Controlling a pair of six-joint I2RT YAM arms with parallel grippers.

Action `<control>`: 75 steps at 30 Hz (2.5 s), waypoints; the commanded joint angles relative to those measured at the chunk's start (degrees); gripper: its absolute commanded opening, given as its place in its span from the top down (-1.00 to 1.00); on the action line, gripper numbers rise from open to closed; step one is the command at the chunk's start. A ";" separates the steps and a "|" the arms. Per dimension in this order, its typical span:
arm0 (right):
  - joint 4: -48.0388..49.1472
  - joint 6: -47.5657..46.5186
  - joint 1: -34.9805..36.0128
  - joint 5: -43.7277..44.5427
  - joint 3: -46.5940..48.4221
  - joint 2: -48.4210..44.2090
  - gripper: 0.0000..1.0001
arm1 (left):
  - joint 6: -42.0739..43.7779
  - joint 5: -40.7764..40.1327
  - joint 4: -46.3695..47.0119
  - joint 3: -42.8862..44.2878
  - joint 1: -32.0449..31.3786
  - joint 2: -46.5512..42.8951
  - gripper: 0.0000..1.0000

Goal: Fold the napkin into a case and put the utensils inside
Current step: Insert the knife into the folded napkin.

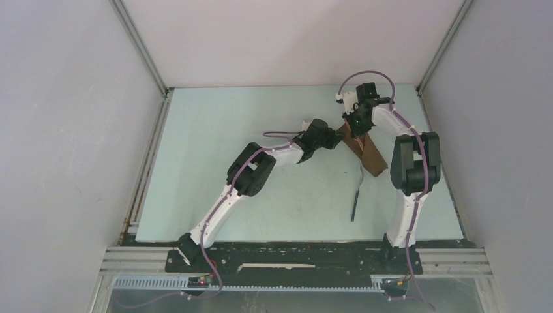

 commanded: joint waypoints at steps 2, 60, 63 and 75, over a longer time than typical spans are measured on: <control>-11.17 -3.02 1.44 1.54 10.55 4.76 1.00 | -0.88 -1.19 0.55 2.17 0.47 1.49 1.00; -13.64 5.40 3.94 14.37 1.27 3.47 1.00 | -2.01 -2.08 -0.13 3.82 0.87 2.39 1.00; -13.22 5.63 3.95 13.95 2.23 3.56 0.79 | -1.66 -1.30 0.98 3.59 1.06 2.31 1.00; -11.89 10.16 3.95 11.04 1.51 -3.93 0.01 | 5.19 3.51 11.15 -11.97 3.31 -10.51 0.37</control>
